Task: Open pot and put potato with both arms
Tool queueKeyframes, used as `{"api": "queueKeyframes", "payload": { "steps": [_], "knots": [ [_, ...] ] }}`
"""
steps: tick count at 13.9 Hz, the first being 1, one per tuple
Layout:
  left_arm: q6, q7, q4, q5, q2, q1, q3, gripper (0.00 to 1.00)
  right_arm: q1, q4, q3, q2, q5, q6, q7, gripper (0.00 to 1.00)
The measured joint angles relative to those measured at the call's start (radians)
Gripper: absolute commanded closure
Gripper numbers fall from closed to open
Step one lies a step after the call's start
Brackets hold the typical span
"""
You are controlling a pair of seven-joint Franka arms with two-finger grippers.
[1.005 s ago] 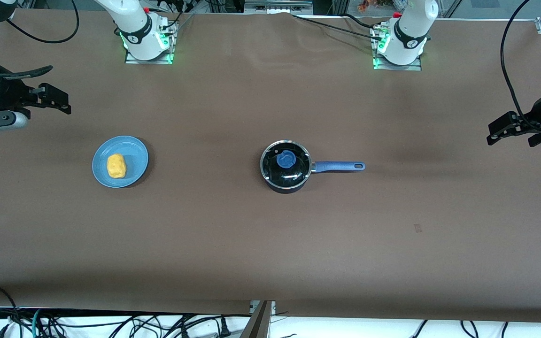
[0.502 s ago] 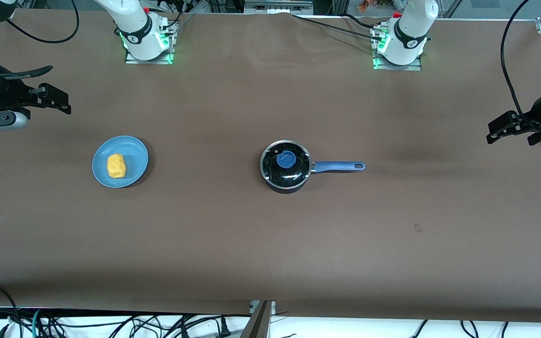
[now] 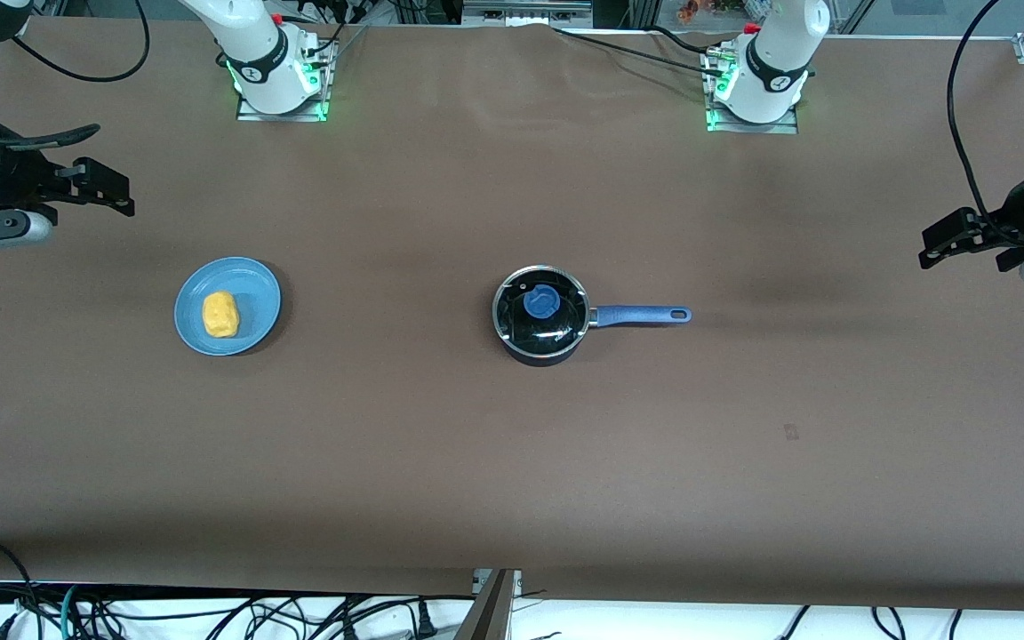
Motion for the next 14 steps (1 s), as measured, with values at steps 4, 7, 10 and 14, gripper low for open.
{"api": "queueKeyframes", "payload": {
  "steps": [4,7,10,14],
  "knots": [
    [-0.038,-0.039,0.001,0.0,0.0,-0.003,-0.011,0.0,0.0,0.0,0.0,0.0,0.0,0.0,0.0,0.01],
    [-0.044,-0.052,0.001,0.0,0.0,-0.003,-0.015,0.0,0.0,0.0,0.0,0.0,0.0,0.0,0.0,0.01],
    [-0.048,-0.063,0.001,0.0,0.0,-0.004,-0.016,0.0,0.0,0.0,0.0,0.0,0.0,0.0,0.0,0.01],
    [-0.051,-0.082,0.001,0.0,0.0,-0.005,-0.029,0.0,0.0,0.0,0.0,0.0,0.0,0.0,0.0,0.01]
  ]
}}
